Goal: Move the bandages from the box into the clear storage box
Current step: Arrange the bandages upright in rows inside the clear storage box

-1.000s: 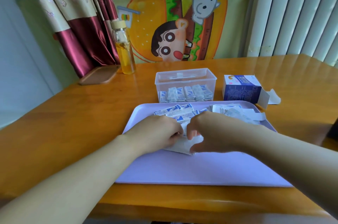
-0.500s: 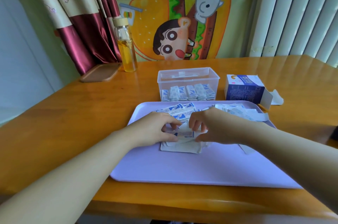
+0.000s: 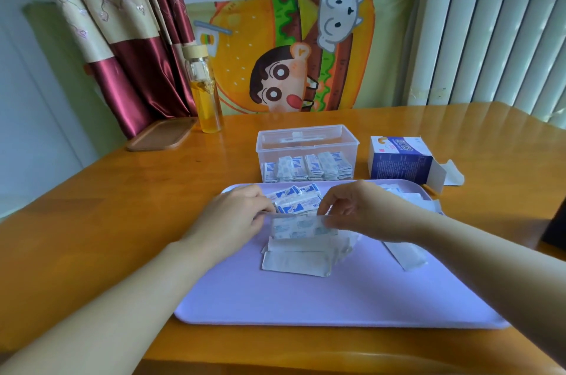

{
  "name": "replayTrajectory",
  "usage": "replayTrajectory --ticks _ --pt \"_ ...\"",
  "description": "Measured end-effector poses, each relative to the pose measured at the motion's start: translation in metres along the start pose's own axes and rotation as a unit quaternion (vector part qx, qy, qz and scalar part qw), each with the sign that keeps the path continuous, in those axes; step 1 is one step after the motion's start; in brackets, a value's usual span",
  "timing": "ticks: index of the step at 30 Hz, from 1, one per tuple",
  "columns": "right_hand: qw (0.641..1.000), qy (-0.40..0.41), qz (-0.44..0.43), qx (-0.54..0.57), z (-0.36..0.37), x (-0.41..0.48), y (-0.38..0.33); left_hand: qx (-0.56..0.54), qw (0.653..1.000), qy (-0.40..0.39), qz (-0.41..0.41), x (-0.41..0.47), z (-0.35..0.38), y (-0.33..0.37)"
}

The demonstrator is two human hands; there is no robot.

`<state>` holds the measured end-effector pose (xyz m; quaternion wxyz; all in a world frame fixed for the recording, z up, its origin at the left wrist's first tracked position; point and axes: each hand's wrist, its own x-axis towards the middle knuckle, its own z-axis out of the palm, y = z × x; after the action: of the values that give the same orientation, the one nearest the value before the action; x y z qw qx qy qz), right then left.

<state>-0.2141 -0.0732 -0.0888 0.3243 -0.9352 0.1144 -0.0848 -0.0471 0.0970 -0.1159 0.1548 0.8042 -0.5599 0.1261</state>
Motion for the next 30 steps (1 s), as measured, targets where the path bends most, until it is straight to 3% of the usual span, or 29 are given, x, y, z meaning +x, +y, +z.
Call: replayTrajectory --ticks 3,5,9,11,17,26,30 --pt "0.999 -0.032 0.004 0.0 0.003 0.0 -0.004 0.063 0.997 -0.037 0.02 -0.008 -0.004 -0.003" --pt "1.0 -0.008 -0.008 -0.004 0.007 0.0 -0.006 0.076 0.994 -0.074 0.005 -0.01 -0.007 -0.004" --pt "0.989 0.142 -0.041 -0.015 0.002 0.003 -0.004 -0.063 0.998 0.013 -0.012 -0.015 -0.017 0.005" --pt "0.985 0.161 -0.046 -0.038 -0.001 0.003 -0.002 -0.12 0.993 -0.008 0.001 -0.016 -0.018 0.017" --pt "0.98 0.108 -0.064 -0.156 0.008 -0.013 0.011 -0.093 0.977 -0.19 -0.022 -0.02 -0.011 0.035" --pt "0.981 -0.04 -0.065 -0.177 0.017 -0.01 0.006 -0.118 0.98 -0.159 -0.007 -0.017 -0.004 0.035" --pt "0.973 -0.064 -0.07 -0.21 0.017 -0.003 0.001 -0.046 0.987 -0.146 0.04 -0.018 -0.006 0.037"
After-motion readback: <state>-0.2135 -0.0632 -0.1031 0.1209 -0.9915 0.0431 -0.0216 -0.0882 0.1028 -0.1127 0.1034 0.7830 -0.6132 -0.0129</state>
